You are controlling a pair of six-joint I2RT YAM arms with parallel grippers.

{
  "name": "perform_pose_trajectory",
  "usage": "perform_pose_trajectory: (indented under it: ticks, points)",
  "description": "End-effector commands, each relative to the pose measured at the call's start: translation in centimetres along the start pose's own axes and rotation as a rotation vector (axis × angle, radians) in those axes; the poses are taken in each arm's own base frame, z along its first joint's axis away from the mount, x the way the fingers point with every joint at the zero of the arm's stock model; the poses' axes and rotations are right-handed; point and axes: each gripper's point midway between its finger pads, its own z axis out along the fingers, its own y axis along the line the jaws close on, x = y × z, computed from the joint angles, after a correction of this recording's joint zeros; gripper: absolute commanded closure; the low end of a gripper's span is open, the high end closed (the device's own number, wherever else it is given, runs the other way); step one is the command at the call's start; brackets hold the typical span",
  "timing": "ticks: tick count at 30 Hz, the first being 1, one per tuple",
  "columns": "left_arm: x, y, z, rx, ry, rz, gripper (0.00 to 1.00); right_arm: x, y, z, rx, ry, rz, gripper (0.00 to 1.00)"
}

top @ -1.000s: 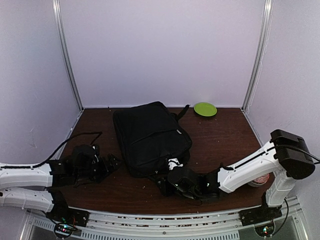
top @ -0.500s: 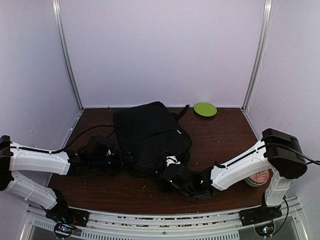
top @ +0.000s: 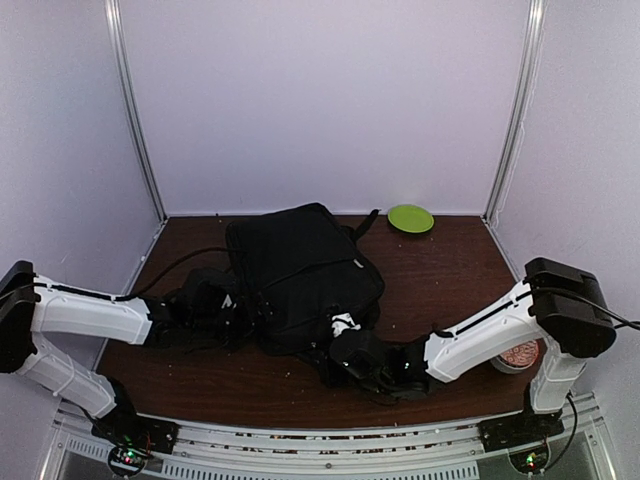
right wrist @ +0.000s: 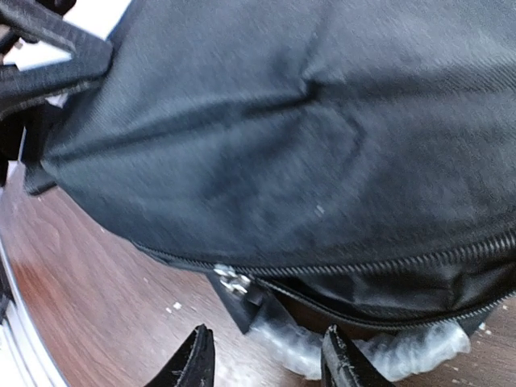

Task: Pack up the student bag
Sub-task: Zip the student bag at the center of the board.

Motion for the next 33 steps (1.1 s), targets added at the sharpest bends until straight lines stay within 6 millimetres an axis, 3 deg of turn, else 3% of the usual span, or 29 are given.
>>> perform_pose_trajectory:
  ticks: [1,10,22,33]
  points:
    - [-0.5,-2.5,0.3,0.066,-0.006,0.029,0.05,-1.1,-0.2,-1.0,-0.009,-0.035,-0.02,0.55]
    - [-0.2,-2.5,1.1,0.07,0.014,0.026,0.08,-1.0,-0.2,-0.9,-0.01,-0.032,-0.009,0.56]
    - [0.0,-2.5,0.9,0.077,0.026,0.03,0.1,-1.5,0.9,0.8,0.01,-0.029,0.011,0.61]
    - [0.0,-2.6,0.6,0.077,0.025,0.035,0.11,-1.2,-0.7,2.3,0.062,-0.001,0.067,0.77]
